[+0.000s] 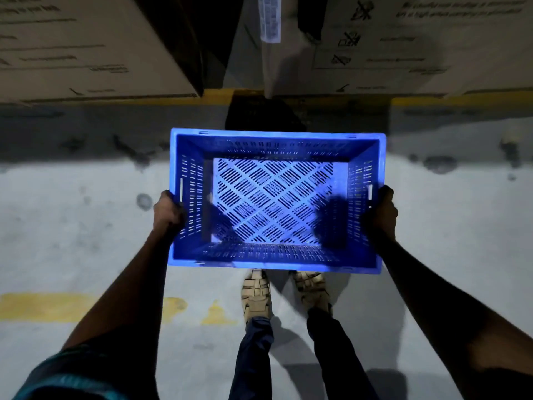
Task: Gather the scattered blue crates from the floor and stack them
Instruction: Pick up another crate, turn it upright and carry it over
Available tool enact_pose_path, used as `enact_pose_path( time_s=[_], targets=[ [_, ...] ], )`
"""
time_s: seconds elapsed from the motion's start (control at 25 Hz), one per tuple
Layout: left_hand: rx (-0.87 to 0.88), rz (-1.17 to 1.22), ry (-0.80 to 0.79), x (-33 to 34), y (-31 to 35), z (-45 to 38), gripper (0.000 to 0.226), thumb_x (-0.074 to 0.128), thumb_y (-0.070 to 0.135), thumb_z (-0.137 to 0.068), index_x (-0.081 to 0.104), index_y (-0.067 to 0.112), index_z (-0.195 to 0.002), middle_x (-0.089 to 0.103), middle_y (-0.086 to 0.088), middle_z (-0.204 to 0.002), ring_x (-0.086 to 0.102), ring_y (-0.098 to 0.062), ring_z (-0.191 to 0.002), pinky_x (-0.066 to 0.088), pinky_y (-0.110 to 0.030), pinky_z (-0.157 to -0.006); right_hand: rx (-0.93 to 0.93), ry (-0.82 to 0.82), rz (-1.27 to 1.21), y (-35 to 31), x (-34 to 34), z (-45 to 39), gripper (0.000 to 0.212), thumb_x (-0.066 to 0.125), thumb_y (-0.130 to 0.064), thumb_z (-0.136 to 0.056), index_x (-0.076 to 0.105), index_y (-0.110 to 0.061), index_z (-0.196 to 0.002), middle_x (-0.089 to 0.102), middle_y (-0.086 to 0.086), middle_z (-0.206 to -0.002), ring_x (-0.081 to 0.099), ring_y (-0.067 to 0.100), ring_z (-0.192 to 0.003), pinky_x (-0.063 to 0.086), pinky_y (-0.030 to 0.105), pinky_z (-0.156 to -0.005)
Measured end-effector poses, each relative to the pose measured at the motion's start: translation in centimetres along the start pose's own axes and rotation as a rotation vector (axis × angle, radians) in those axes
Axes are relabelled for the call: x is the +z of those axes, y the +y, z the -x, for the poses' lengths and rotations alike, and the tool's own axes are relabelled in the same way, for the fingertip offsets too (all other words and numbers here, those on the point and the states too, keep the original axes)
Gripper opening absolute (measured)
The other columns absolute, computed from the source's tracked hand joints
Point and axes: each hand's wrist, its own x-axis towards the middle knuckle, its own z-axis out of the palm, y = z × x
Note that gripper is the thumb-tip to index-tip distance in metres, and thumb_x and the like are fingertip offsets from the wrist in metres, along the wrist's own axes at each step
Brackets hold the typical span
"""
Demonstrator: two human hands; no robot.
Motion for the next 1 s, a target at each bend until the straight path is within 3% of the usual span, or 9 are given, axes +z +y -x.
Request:
enact_pose_path(
  time_s=[0.16, 0.36, 0.6, 0.8, 1.0],
  targets=[
    [-0.027, -0.078, 0.015, 0.4, 0.6, 0.2, 0.028, 0.047, 0.002, -0.093, 0.046, -0.005, -0.12, 0.056, -0.032, -0.121, 0.057, -0.047, -0.108, 0.047, -0.046, -0.087, 0.021, -0.025, 0.037, -0.4, 0.0, 0.1, 0.035, 0.048, -0.005, -0.078, 0.03, -0.02, -0.104, 0.057, 0.018, -0.099, 0.058, 0.043, -0.089, 0.048, 0.052, -0.077],
    [-0.054, -0.071, -0.018, 0.3, -0.6, 1.2, 0.023, 0.048, 0.005, -0.094, 0.045, -0.002, -0.115, 0.056, -0.034, -0.119, 0.057, -0.047, -0.105, 0.047, -0.046, -0.085, 0.029, -0.039, 0.042, 0.8, 0.0, 1.4, 0.035, 0.048, 0.0, -0.078, 0.032, -0.014, -0.107, 0.054, 0.014, -0.097, 0.057, 0.041, -0.089, 0.044, 0.044, -0.071],
    [-0.022, -0.035, 0.023, 1.0, -0.9, 0.3, 0.011, 0.047, 0.006, -0.096, 0.038, 0.005, -0.103, 0.056, -0.035, -0.118, 0.056, -0.048, -0.105, 0.043, -0.043, -0.079, 0.033, -0.012, 0.025, 0.6, 0.8, 0.2, 0.043, 0.05, -0.005, -0.073, 0.032, -0.021, -0.108, 0.062, 0.019, -0.107, 0.06, 0.043, -0.092, 0.049, 0.049, -0.076],
    [-0.049, -0.079, 0.011, 1.5, -1.0, 0.9, 0.026, 0.043, 0.003, -0.093, 0.039, -0.002, -0.119, 0.056, -0.035, -0.118, 0.057, -0.049, -0.105, 0.049, -0.051, -0.087, 0.001, -0.102, 0.052, 0.7, 0.1, 0.8, 0.047, 0.041, -0.02, -0.066, 0.03, -0.019, -0.111, 0.059, 0.02, -0.109, 0.058, 0.042, -0.094, 0.048, 0.052, -0.079],
    [-0.092, -0.097, 0.002, 1.4, -0.5, 1.0, 0.031, 0.045, 0.002, -0.092, 0.039, -0.001, -0.121, 0.055, -0.033, -0.122, 0.055, -0.049, -0.11, 0.048, -0.053, -0.092, 0.02, -0.107, 0.054, 0.9, 0.3, 0.6, 0.066, 0.053, 0.001, -0.073, 0.029, -0.01, -0.133, 0.049, 0.024, -0.121, 0.053, 0.044, -0.108, 0.045, 0.051, -0.087]
  ],
)
